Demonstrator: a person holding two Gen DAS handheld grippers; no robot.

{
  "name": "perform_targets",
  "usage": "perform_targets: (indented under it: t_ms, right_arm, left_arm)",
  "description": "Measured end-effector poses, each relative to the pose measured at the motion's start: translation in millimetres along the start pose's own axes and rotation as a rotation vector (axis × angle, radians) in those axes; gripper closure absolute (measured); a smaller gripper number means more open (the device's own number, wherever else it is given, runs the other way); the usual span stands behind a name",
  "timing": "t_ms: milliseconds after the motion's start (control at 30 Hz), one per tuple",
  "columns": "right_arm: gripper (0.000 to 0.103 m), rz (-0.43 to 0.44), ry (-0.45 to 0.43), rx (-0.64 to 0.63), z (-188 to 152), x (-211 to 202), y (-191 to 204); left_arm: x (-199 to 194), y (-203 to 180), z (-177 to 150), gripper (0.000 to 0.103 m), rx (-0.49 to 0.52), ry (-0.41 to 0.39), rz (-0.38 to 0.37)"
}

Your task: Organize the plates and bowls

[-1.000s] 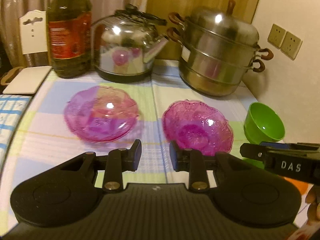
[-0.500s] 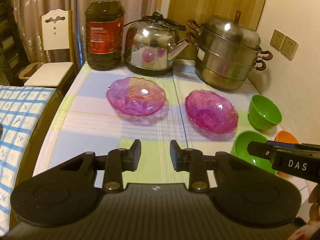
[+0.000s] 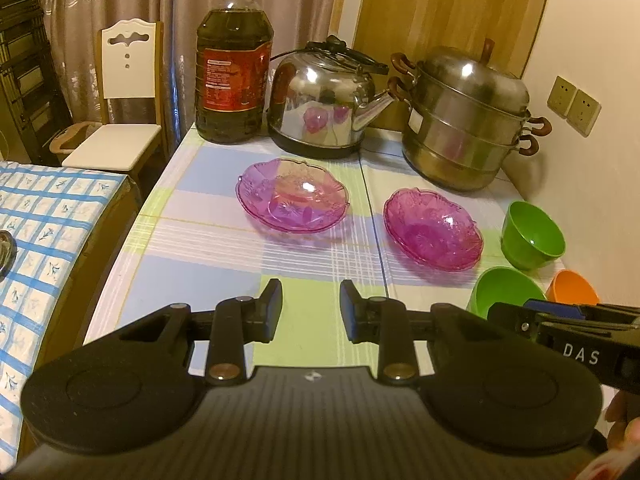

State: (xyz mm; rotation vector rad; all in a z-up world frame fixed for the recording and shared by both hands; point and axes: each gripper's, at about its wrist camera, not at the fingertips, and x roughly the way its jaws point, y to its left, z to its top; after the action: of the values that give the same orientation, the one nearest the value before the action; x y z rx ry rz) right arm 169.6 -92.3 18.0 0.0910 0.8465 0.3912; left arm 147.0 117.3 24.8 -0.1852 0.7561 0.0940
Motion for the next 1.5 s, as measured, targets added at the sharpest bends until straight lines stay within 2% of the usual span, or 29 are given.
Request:
perform_targets:
  t_ms: [300, 600, 933, 1133, 1433, 1500]
  right_arm:
    - [0.062, 0.005, 0.013, 0.006, 0.0, 12.3, 1.5]
    - [0.062, 0.022, 0.011, 0.049, 4.9, 46.2, -0.9]
    - [0.062, 0.083, -0.006, 0.125, 27.7, 116.2, -2.1]
    - [0.062, 0.083, -0.031, 0.126, 50.6, 158.9, 1.3]
    - [0.062, 0.086, 0.02, 0.163, 73.0, 224.3, -5.2]
    - [0.062, 0.088, 0.038, 0.172, 75.1, 237.6, -6.8]
  left_arm:
    - [9.9, 6.5, 2.4, 0.075, -0.01, 0.004, 0.007]
    - [50.8, 32.5, 10.3, 0.075, -0.061, 0.018, 0.021]
    - [123.5, 60.8, 31.2, 0.074, -0.107, 0.022, 0.04]
    - [164.5, 74.4, 50.1, 0.074, -0.133, 0.019, 0.04]
    - [228.8, 88.8, 67.3, 0.074, -0.131, 0.053, 0.059]
    - [237.9, 93.0, 67.8, 0.074, -0.145, 0.055, 0.044]
